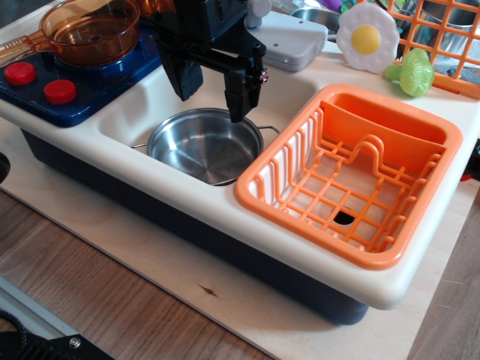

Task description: Put pan from sink into drying rack

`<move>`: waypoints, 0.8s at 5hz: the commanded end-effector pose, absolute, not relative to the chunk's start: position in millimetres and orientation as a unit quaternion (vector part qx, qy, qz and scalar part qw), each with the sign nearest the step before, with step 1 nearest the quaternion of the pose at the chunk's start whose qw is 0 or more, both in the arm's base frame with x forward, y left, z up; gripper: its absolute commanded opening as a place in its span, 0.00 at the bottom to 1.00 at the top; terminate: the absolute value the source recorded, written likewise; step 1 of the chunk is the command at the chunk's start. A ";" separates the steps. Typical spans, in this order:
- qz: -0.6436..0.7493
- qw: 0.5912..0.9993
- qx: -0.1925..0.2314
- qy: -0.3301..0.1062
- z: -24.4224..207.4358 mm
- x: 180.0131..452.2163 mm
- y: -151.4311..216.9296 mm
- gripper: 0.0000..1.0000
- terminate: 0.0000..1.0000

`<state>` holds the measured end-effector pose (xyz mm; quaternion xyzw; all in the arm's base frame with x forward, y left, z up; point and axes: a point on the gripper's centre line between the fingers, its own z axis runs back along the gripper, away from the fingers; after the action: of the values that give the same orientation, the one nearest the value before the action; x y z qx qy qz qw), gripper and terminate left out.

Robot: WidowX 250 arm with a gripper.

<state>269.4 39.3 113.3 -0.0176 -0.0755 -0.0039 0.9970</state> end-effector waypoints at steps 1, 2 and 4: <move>-0.004 0.997 -0.018 -0.075 113.3 269.4 39.3 1.00 0.00; -0.112 0.990 -0.010 -0.085 109.9 276.7 43.2 1.00 0.00; -0.250 0.960 0.043 -0.116 97.4 286.6 48.5 1.00 0.00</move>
<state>285.2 47.2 85.9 0.0336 -0.1140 -0.2833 0.9516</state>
